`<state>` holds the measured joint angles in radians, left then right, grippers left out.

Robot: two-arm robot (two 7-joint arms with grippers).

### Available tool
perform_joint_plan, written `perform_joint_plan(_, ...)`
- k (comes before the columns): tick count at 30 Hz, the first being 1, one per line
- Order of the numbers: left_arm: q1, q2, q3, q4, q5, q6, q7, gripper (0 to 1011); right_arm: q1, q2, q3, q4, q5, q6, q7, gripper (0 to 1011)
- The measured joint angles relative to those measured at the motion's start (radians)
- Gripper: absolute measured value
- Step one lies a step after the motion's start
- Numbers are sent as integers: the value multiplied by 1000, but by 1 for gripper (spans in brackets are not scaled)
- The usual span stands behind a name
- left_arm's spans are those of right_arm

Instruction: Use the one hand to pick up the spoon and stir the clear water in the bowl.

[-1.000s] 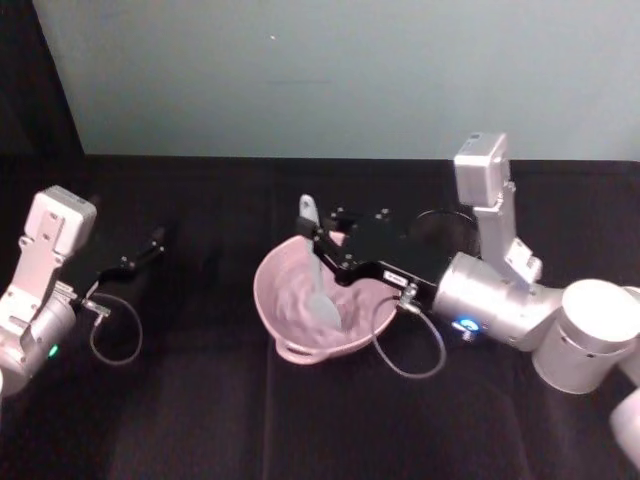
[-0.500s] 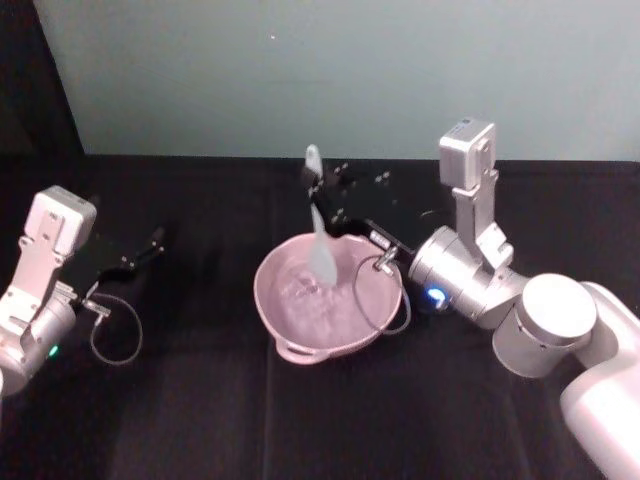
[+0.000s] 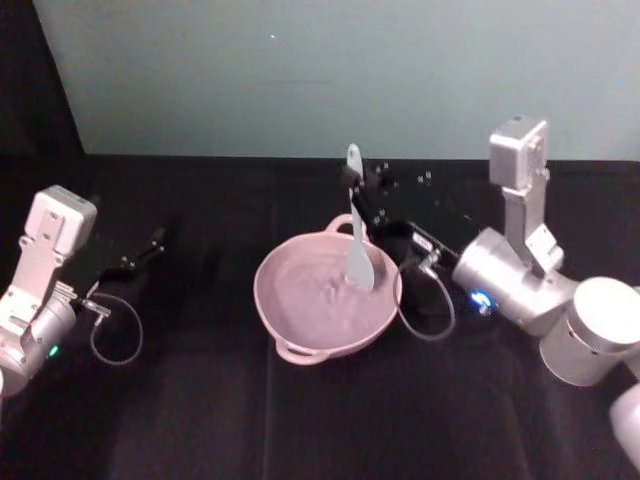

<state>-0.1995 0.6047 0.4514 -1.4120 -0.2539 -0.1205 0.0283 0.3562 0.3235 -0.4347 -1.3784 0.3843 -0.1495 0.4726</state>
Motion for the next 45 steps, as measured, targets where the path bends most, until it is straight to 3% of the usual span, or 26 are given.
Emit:
perform_joint_plan(8, 0, 0, 0, 0, 0, 0, 0, 1011, -50, 23, -4, -93, 70, 77, 57, 134)
perform_joint_plan(16, 0, 0, 0, 0, 0, 0, 0, 1011, -34, -4, -44, -77, 89, 95, 68, 134)
perform_joint_plan(23, 0, 0, 0, 0, 0, 0, 0, 1011, 14, -56, -64, 0, 64, 41, 47, 134)
perform_joint_plan(25, 0, 0, 0, 0, 0, 0, 0, 1011, 39, -78, -65, 46, 33, 0, 28, 134)
perform_joint_plan(31, 0, 0, 0, 0, 0, 0, 0, 1011, 77, -105, -48, 125, -16, -51, -8, 134)
perform_joint_plan(37, 0, 0, 0, 0, 0, 0, 0, 1011, 82, -95, -22, 147, -51, -74, -28, 134)
perform_joint_plan(42, 0, 0, 0, 0, 0, 0, 0, 1011, 53, -68, 0, 104, -54, -68, -22, 134)
perform_joint_plan(45, 0, 0, 0, 0, 0, 0, 0, 1011, 14, -42, 14, 44, -41, -44, 0, 134)
